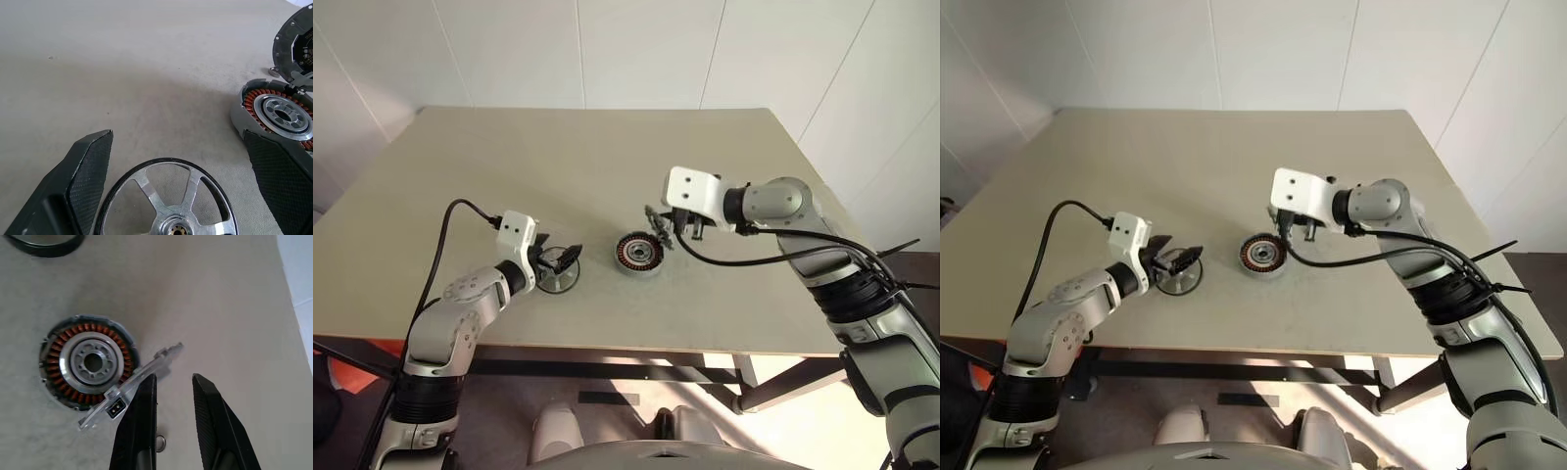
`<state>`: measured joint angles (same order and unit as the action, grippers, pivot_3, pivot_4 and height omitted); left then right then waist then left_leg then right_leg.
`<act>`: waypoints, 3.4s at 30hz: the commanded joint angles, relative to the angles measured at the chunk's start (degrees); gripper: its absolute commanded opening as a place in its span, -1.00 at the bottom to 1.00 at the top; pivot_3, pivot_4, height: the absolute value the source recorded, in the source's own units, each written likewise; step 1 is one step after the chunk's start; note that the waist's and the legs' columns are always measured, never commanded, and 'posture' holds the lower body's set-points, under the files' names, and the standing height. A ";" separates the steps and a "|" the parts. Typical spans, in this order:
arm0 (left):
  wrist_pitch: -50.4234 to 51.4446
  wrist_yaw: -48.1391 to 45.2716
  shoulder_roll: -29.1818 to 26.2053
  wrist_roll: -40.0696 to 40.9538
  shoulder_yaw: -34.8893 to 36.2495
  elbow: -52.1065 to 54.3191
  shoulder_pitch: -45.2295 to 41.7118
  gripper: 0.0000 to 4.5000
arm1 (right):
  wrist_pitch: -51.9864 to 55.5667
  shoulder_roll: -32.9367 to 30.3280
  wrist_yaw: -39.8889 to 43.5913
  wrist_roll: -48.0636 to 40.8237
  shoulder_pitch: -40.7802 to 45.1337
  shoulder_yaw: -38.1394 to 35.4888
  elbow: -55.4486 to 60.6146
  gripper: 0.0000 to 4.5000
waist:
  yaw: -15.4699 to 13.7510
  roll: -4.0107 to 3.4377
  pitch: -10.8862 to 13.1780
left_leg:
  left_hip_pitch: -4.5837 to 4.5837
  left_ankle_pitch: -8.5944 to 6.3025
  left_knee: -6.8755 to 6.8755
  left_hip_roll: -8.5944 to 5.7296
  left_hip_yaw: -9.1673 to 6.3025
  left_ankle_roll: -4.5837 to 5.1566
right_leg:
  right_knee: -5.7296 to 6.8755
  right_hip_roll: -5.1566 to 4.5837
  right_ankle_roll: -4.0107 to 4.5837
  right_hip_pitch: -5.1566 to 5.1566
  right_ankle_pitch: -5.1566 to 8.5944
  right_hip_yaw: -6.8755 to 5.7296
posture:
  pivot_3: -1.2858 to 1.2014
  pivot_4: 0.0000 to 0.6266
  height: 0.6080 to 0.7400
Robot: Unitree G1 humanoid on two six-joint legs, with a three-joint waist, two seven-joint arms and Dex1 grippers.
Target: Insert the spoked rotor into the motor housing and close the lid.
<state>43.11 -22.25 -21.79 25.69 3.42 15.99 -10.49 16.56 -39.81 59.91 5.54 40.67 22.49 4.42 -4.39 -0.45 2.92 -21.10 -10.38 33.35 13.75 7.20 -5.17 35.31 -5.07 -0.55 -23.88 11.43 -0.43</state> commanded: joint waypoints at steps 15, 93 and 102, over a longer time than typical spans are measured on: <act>-0.38 -0.31 -0.21 -0.01 0.57 1.85 0.53 1.00 | -11.63 -2.78 8.99 1.07 -1.73 0.98 8.66 -0.44 | 0.26 0.01 -0.01 | 0.02 0.02 0.08 0.01 0.00 0.01 | 0.28 0.02 0.00 0.00 0.00 0.05 | 0.03 -1.00 1.00; -0.13 -0.53 -0.62 -1.06 -0.20 2.85 1.46 1.00 | 2.61 19.68 -16.10 0.52 7.48 -13.90 -49.60 0.55 | 0.57 0.04 -0.03 | -0.08 -0.18 0.79 0.04 -0.01 0.36 | 0.47 -0.07 0.02 0.03 -0.01 0.01 | 0.03 -1.00 1.00; -0.42 -0.73 -0.39 -1.42 -0.53 2.25 1.76 1.00 | 6.06 21.07 -15.32 -3.24 9.71 -16.87 -53.06 0.55 | 0.67 0.04 -0.03 | -0.03 -0.17 0.80 0.04 -0.01 0.33 | 0.48 -0.08 0.02 0.05 -0.01 0.01 | 0.03 -1.00 1.00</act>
<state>43.21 -22.92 -22.09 24.35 2.80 16.50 -8.46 22.07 -19.21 44.19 3.90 48.59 6.85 -48.86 -3.71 -0.40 2.89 -21.14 -10.55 34.14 13.79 7.19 -4.84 35.78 -5.15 -0.53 -23.83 11.42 -0.42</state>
